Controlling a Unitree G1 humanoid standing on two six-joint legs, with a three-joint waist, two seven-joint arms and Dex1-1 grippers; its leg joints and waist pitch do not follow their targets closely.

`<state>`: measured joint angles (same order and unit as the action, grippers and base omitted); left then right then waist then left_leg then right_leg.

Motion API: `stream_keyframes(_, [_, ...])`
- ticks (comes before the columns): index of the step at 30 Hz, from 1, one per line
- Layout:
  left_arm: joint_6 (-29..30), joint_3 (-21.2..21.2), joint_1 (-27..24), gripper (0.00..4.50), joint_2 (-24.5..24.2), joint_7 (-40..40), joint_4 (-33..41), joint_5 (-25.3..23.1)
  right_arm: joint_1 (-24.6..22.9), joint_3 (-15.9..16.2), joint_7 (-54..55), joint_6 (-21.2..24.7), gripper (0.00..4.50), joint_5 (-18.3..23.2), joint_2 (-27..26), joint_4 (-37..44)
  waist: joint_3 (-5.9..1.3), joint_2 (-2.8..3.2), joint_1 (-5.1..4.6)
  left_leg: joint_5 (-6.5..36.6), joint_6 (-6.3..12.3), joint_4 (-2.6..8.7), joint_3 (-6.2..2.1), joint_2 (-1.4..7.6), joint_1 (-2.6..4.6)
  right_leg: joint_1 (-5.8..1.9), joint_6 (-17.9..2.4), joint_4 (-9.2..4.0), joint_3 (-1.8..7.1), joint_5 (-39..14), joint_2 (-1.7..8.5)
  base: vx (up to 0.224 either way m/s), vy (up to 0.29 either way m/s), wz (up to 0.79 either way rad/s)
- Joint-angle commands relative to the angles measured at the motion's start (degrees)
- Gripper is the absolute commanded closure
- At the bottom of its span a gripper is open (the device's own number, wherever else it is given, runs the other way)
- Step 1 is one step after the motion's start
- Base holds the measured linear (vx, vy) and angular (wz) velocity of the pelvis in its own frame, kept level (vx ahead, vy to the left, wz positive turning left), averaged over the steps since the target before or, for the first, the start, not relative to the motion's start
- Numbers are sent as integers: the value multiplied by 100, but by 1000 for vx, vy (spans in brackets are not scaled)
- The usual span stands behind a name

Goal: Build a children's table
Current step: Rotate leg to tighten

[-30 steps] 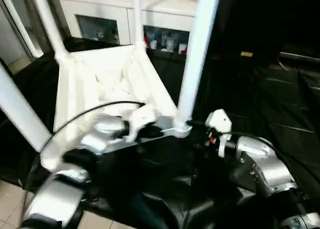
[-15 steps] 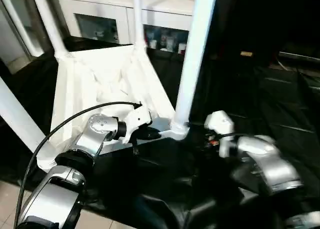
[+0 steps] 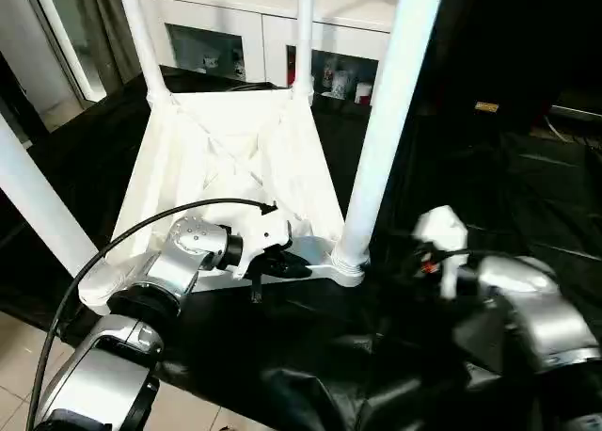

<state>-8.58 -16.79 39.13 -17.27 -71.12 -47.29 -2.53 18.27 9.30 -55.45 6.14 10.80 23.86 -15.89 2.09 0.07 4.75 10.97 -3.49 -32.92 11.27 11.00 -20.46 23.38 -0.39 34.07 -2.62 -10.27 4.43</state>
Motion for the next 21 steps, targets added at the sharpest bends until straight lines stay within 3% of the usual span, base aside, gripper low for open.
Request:
stream_keyframes(1, [14, -115, -76, 450, 105, -147, 120, 32, 139, 14, 169, 9, 119, -108, -101, -209, -319, -38, -15, 986, 331, 325, -74, 229, 43, -305, -1393, -347, 210, -725, 342, 0, 0, 0])
stream_keyframes(7, [27, -123, -96, 450, 105, -118, 156, 12, 306, 88, 258, -32, 119, -181, -221, -502, -325, -36, 14, 890, 332, 313, -65, 221, 37, -321, -1414, -317, 212, -534, 344, 0, 0, 0])
stream_keyframes(14, [32, -118, -142, 450, 57, -121, 176, -19, 322, 71, 68, -24, 176, -162, -157, -571, -319, -54, 14, 915, 357, 315, -64, 227, 37, -319, -1379, -325, 210, -646, 347, 0, 0, 0])
stream_keyframes(21, [67, -108, -153, 450, 36, -132, 152, -16, 296, 20, 25, -7, 185, -114, -169, -598, -325, -52, 18, 845, 381, 306, -62, 221, 34, -320, -1383, -315, 209, -592, 343, 0, 0, 0])
